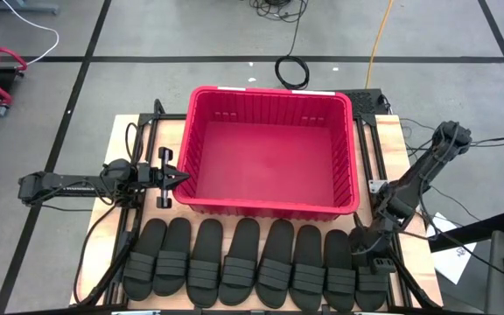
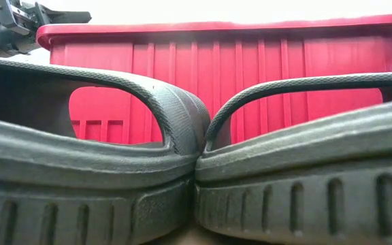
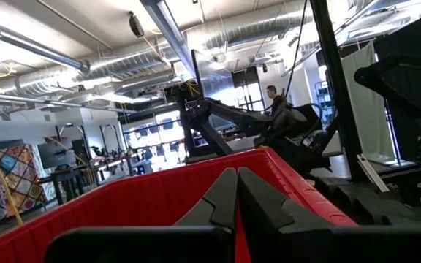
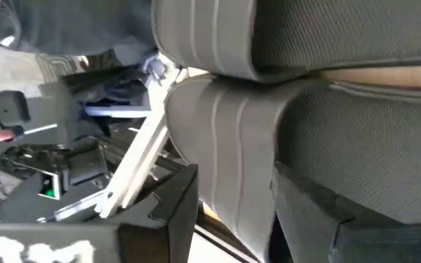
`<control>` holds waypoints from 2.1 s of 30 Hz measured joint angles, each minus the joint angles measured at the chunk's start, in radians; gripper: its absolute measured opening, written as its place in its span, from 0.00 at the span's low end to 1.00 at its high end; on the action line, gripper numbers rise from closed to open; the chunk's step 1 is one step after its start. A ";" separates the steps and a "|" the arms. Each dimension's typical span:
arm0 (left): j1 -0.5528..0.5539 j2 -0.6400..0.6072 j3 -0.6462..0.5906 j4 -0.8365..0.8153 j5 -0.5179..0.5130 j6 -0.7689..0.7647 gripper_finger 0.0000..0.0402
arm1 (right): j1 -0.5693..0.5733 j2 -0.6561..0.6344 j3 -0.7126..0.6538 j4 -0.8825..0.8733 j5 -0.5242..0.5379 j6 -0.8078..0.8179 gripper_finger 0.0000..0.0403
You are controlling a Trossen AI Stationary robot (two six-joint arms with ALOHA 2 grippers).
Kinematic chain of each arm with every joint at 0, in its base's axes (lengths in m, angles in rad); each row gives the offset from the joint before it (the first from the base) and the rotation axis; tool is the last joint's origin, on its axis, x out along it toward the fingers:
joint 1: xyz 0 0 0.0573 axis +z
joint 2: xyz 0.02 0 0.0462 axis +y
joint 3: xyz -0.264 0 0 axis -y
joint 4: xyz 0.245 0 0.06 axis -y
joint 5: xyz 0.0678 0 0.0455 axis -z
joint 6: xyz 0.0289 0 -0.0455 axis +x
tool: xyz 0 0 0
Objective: Pick and place slides into bin
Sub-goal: Put the black slide into the red bin
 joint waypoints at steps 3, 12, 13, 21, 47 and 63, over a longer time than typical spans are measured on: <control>0.000 0.000 0.000 0.000 0.000 -0.003 0.05 | 0.028 0.034 0.000 0.000 0.019 0.006 0.40; 0.000 0.000 0.000 0.000 0.000 -0.006 0.05 | 0.050 0.099 0.000 0.005 0.101 0.097 0.40; 0.000 0.000 0.000 0.000 0.000 -0.006 0.05 | 0.050 0.094 0.000 0.006 0.103 0.097 0.40; 0.000 0.000 0.000 0.000 -0.001 -0.002 0.05 | 0.067 0.086 0.000 -0.004 0.107 0.088 0.40; 0.000 0.000 0.000 -0.015 -0.001 -0.025 0.05 | 0.130 0.130 -0.181 0.621 0.113 0.321 0.02; 0.000 0.000 0.000 -0.024 0.000 -0.025 0.05 | 0.131 -0.093 -0.145 0.735 0.086 0.381 0.01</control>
